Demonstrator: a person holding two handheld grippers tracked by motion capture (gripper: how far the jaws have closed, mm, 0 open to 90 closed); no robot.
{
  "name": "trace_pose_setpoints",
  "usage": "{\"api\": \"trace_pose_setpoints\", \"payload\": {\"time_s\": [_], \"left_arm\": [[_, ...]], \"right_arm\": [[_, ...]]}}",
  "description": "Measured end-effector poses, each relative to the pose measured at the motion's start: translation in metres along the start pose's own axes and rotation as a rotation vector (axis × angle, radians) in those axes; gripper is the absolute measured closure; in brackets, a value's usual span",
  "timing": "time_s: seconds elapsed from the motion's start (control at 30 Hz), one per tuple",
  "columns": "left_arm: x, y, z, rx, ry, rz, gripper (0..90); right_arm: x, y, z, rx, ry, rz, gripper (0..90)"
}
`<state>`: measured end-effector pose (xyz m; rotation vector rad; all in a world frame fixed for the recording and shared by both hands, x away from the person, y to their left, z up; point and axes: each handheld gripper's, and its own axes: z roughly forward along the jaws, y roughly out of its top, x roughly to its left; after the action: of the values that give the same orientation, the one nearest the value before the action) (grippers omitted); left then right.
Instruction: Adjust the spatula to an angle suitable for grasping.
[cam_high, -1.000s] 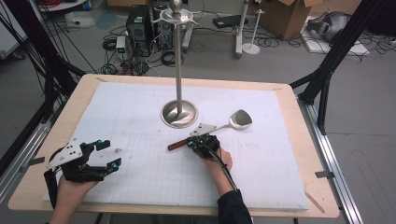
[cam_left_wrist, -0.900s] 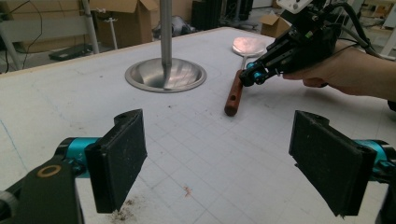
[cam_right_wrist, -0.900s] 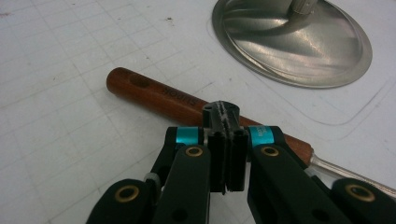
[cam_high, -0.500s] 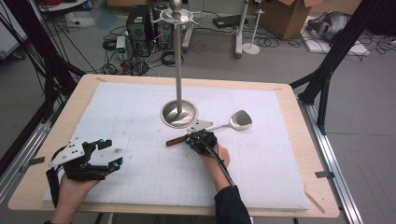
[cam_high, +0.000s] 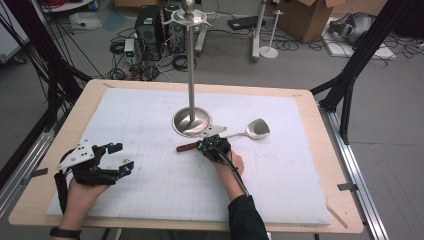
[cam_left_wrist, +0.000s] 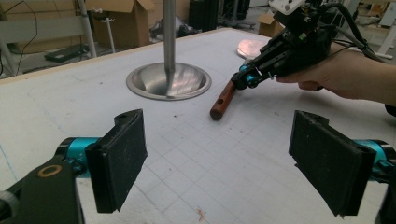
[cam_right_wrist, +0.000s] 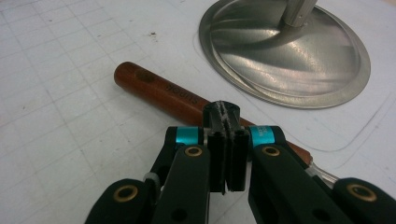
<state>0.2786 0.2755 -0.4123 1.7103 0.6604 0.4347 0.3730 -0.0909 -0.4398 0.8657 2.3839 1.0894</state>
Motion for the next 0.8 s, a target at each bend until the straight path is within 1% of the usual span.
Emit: {"api": "trace_pose_setpoints", "payload": {"time_s": [0.07, 0.13, 0.2, 0.3, 0.43, 0.47, 0.5, 0.53, 0.57, 0.6, 0.63, 0.67, 0.7, 0.8], "left_arm": [[0.001, 0.001, 0.002, -0.001, -0.002, -0.006, 19.3], [0.002, 0.001, 0.004, 0.003, -0.002, -0.001, 19.3], [0.003, 0.002, 0.007, 0.003, -0.006, -0.001, 19.3], [0.003, 0.002, 0.01, 0.009, -0.012, -0.003, 19.4], [0.005, 0.002, 0.012, 0.009, -0.015, -0.001, 19.5], [0.005, 0.002, 0.012, 0.005, -0.014, -0.006, 19.4], [0.005, 0.002, 0.012, 0.006, -0.017, -0.006, 19.4], [0.005, 0.001, 0.012, 0.007, -0.013, -0.01, 19.4], [0.006, 0.001, 0.012, 0.01, -0.014, -0.007, 19.5], [0.005, 0.001, 0.012, 0.012, -0.017, -0.011, 19.4], [0.004, 0.001, 0.012, 0.01, -0.016, -0.008, 19.4], [0.004, 0.001, 0.012, 0.012, -0.018, -0.004, 19.4], [0.003, 0.001, 0.012, 0.011, -0.02, -0.005, 19.4], [0.003, 0.001, 0.012, 0.01, -0.022, -0.001, 19.4]], "right_arm": [[0.0, 0.0, 0.0, 0.001, 0.0, 0.001, 89.5], [0.0, 0.0, 0.001, 0.0, 0.008, 0.007, 89.5], [-0.001, 0.0, 0.002, -0.001, 0.0, 0.002, 89.5], [-0.001, -0.001, 0.004, 0.005, 0.001, 0.005, 89.5], [0.0, 0.0, 0.003, 0.004, -0.001, 0.004, 88.9], [0.0, 0.002, -0.002, -0.01, 0.003, 0.002, 83.6], [0.0, 0.002, -0.002, -0.01, 0.003, 0.002, 83.6], [0.001, 0.002, -0.005, -0.012, 0.007, 0.013, 83.1], [0.001, 0.003, -0.009, -0.019, 0.011, 0.004, 82.2], [0.001, 0.004, -0.012, -0.017, 0.009, -0.007, 79.1], [0.001, 0.005, -0.014, -0.018, 0.004, -0.015, 73.5], [0.0, 0.006, -0.017, -0.007, 0.004, -0.01, 68.1], [-0.001, 0.007, -0.021, -0.003, 0.003, -0.019, 67.3], [-0.006, 0.008, -0.033, -0.025, 0.028, -0.031, 56.2]]}}
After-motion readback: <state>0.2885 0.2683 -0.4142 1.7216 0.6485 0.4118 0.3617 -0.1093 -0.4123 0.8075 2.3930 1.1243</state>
